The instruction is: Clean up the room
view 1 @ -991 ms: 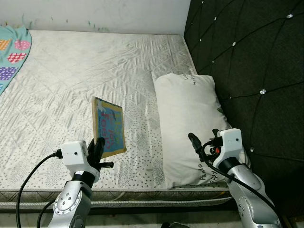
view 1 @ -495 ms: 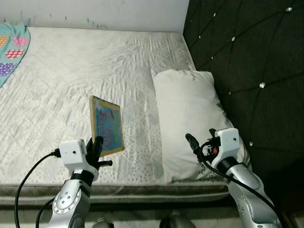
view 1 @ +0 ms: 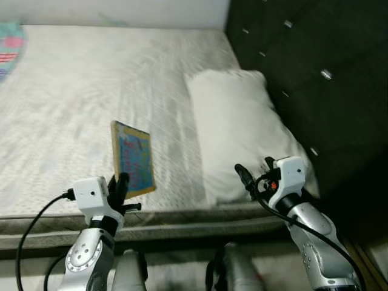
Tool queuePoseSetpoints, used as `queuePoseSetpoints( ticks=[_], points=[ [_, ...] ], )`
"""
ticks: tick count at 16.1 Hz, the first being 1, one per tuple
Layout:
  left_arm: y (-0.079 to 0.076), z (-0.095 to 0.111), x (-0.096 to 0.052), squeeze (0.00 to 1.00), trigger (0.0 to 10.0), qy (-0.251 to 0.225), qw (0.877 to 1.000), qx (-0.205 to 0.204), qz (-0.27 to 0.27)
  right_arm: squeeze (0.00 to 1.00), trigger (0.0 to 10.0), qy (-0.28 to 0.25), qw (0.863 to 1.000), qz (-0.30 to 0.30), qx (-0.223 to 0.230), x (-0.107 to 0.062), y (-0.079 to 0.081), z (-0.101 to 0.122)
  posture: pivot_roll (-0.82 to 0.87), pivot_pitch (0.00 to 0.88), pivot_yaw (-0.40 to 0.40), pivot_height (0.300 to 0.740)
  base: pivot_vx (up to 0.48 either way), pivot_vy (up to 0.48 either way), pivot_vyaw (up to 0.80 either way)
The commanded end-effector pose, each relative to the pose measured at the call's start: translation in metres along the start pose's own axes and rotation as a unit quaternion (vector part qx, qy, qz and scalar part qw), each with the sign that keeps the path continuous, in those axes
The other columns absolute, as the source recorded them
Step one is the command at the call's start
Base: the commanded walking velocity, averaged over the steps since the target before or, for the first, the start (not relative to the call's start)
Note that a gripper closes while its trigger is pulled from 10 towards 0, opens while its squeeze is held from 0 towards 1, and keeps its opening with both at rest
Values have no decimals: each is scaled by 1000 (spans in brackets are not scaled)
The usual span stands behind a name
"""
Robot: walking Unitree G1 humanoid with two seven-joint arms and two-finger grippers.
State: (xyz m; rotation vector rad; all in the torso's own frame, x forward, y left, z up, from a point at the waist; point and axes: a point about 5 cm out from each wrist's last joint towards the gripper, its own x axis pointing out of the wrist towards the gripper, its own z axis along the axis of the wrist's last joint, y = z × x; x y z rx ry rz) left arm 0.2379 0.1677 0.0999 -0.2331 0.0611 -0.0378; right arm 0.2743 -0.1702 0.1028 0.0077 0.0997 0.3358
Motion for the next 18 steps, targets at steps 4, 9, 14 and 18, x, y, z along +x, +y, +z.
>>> queuePoseSetpoints(
  ticks=[4,9,14,18],
  points=[
    [-1,6,0,0,10000,-19,1000,2,5,0,10000,-4,1000,14,-7,2,1,4,-29,144,-43,621,0,0,0],
    [0,6,0,0,10000,-19,1000,2,11,0,10000,-6,1000,20,-7,4,2,5,-28,139,-46,561,0,0,0],
    [-3,10,1,0,10000,-34,999,-5,-3,0,10000,-7,1000,20,-5,5,2,6,-28,138,-49,541,0,0,0],
    [-4,17,3,0,10000,-50,999,-10,-5,0,10000,-9,1000,19,-5,6,1,6,-29,134,-52,541,0,0,0]
  ],
)
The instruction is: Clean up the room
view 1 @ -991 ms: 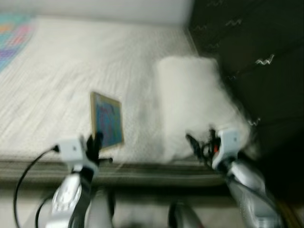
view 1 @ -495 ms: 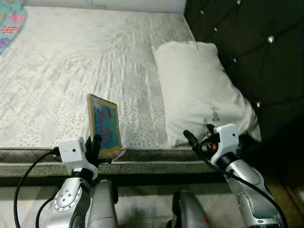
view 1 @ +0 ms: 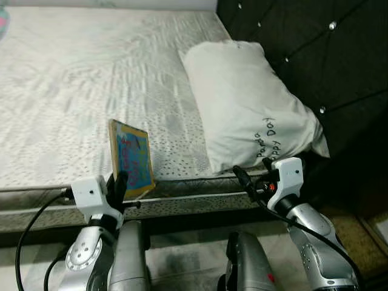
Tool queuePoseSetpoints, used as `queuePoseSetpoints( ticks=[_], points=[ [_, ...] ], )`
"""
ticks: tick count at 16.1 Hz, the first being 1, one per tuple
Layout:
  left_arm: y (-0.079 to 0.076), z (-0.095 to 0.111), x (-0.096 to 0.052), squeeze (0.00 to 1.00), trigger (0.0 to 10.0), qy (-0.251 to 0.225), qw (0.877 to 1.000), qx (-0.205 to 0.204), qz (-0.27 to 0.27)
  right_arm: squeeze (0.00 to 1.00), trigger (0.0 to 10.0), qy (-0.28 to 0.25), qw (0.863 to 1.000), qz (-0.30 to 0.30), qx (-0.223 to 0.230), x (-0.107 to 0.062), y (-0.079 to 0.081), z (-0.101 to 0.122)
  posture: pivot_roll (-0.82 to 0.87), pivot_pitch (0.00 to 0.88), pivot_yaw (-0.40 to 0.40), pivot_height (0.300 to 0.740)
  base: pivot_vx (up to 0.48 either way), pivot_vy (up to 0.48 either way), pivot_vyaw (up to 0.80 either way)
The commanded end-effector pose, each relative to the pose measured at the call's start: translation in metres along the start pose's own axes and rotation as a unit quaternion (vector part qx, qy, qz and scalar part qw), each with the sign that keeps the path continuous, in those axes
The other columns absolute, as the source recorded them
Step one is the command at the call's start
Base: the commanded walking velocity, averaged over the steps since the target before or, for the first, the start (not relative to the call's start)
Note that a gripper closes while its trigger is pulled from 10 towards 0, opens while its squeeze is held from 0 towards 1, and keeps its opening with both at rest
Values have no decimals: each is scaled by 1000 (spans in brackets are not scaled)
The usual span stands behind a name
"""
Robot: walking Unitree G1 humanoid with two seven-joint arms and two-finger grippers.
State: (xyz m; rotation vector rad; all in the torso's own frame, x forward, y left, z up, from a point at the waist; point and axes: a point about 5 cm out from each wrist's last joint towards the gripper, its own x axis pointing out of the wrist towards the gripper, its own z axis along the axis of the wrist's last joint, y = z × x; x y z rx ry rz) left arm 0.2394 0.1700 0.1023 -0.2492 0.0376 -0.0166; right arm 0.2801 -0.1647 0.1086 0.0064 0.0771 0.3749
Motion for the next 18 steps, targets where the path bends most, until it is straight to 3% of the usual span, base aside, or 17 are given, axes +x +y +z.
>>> queuePoseSetpoints(
  ticks=[1,4,18],
  points=[
    [-7,18,3,0,10000,-45,999,-4,-16,0,10000,1,1000,-1,-1,-1,-3,1,-29,137,-52,541,0,0,0],
    [-8,20,3,0,10000,-52,998,-5,-20,0,10000,1,1000,-2,-1,-1,-2,0,-28,141,-52,541,0,0,0],
    [-9,26,6,0,10000,-62,998,-6,-23,0,10000,-1,1000,-14,-1,0,-3,0,-30,157,-49,541,318,0,0]
  ],
)
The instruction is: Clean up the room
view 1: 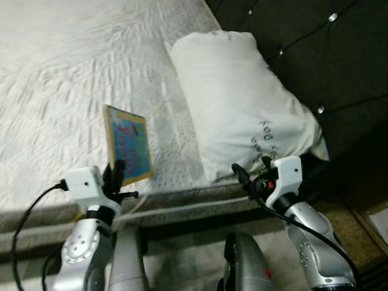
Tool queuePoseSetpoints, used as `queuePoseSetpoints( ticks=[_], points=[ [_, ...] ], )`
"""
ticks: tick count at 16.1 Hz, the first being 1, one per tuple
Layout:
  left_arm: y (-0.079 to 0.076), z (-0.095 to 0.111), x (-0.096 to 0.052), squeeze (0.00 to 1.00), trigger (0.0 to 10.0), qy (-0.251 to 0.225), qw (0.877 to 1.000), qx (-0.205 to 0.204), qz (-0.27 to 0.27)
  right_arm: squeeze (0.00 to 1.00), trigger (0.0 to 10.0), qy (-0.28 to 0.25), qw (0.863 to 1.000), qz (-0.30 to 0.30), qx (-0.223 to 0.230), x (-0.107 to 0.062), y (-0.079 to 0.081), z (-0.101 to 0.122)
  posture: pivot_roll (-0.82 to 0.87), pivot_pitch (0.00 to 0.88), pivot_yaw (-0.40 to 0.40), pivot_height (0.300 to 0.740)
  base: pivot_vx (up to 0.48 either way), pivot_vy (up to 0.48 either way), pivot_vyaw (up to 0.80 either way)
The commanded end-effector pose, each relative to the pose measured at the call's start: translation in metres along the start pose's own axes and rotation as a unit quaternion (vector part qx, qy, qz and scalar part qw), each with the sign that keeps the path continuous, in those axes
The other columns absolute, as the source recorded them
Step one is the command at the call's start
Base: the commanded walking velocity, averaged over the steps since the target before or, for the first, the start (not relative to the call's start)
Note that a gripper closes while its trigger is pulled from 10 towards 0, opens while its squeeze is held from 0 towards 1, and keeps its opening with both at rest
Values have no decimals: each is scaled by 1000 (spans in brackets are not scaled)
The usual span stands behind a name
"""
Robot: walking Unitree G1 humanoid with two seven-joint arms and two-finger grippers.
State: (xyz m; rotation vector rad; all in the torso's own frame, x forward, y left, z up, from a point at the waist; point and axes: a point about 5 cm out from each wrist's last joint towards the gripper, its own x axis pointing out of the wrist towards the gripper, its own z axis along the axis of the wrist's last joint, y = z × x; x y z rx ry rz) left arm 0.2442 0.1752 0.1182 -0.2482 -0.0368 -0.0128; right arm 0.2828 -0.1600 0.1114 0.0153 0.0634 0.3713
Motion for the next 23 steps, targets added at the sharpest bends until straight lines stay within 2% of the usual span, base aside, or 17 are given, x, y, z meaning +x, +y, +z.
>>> queuePoseSetpoints(
  ticks=[1,4,10,13,16,17,18,20,22,23],
  points=[
    [-11,8,2,0,10000,-24,999,-7,-20,0,10000,7,1000,-13,-4,-5,-7,-3,-29,157,-50,541,315,0,0],
    [-11,7,2,0,10000,-20,1000,-8,-20,0,10000,7,1000,-13,-5,-5,-7,-3,-30,159,-50,541,315,0,0],
    [-10,1,2,0,10000,-8,1000,-15,-6,0,10000,8,1000,-15,-7,-5,-8,-3,-33,159,-51,541,0,0,0],
    [-1,-6,5,0,10000,6,999,-45,24,0,10000,8,1000,-15,-9,-6,-8,-3,-39,163,-53,541,0,0,0],
    [9,-6,16,0,10000,4,994,-97,42,0,10000,9,1000,-17,-14,-8,-12,-1,-57,165,-62,541,0,0,0],
    [8,-4,19,0,10000,6,989,-145,28,0,10000,11,1000,-20,-18,-10,-16,0,-65,166,-66,541,0,0,0],
    [8,-4,20,0,10000,10,986,-168,22,0,10000,11,1000,-21,-20,-11,-17,0,-67,167,-68,541,0,0,0],
    [11,-7,22,0,10000,36,971,-237,-5,0,10000,12,999,-24,-24,-12,-20,1,-76,169,-75,541,0,0,0],
    [17,-1,30,0,10000,49,958,-280,-27,0,10000,13,999,-25,-26,-12,-20,3,-81,172,-86,541,0,0,0],
    [19,-3,34,0,10000,75,947,-310,-35,0,10000,14,999,-26,-28,-13,-22,3,-84,172,-89,541,0,0,0]
  ],
)
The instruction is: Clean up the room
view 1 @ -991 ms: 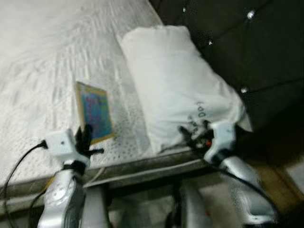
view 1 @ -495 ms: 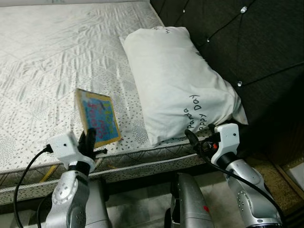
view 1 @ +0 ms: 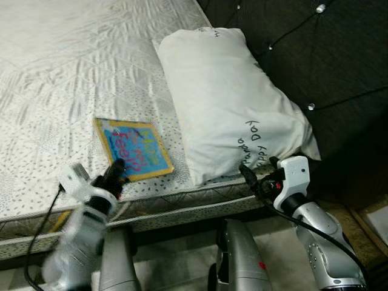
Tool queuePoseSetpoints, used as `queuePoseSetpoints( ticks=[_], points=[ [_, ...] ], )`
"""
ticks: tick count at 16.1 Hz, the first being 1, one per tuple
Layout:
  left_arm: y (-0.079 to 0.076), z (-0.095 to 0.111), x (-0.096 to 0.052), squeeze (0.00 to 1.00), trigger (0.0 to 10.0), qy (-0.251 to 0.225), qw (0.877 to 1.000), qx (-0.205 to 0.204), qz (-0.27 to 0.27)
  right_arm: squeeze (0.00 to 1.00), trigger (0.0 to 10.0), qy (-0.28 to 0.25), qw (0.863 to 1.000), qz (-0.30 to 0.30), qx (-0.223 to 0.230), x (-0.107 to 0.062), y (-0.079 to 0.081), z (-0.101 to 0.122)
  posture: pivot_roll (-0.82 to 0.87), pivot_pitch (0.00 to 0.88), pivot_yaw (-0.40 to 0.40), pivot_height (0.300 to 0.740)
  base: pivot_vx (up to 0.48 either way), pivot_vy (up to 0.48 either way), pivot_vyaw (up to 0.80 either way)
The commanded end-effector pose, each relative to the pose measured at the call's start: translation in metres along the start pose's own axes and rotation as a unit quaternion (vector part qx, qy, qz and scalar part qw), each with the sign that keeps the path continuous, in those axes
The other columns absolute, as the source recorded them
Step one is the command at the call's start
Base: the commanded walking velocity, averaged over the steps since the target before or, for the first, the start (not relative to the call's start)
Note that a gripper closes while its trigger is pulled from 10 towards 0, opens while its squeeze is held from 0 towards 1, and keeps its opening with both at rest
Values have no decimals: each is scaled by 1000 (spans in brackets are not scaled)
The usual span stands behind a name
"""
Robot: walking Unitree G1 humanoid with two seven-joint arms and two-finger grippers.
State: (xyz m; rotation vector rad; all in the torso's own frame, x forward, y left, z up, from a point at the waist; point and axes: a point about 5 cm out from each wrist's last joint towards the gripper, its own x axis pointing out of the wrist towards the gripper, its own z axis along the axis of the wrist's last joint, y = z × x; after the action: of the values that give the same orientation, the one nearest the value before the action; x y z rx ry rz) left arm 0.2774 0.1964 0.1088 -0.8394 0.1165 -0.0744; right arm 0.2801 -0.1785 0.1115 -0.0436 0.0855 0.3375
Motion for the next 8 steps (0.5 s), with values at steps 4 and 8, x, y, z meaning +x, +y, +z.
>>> queuePoseSetpoints(
  ticks=[4,8],
  points=[
    [1,-13,6,0,10000,89,995,-32,-38,0,10000,-2,1000,-11,-14,-5,-9,6,-100,174,-95,541,0,0,0],
    [22,-27,5,0,10000,190,982,-10,-2,0,10000,-1,1000,-18,-17,-6,-12,7,-110,175,-93,541,0,0,0]
  ],
)
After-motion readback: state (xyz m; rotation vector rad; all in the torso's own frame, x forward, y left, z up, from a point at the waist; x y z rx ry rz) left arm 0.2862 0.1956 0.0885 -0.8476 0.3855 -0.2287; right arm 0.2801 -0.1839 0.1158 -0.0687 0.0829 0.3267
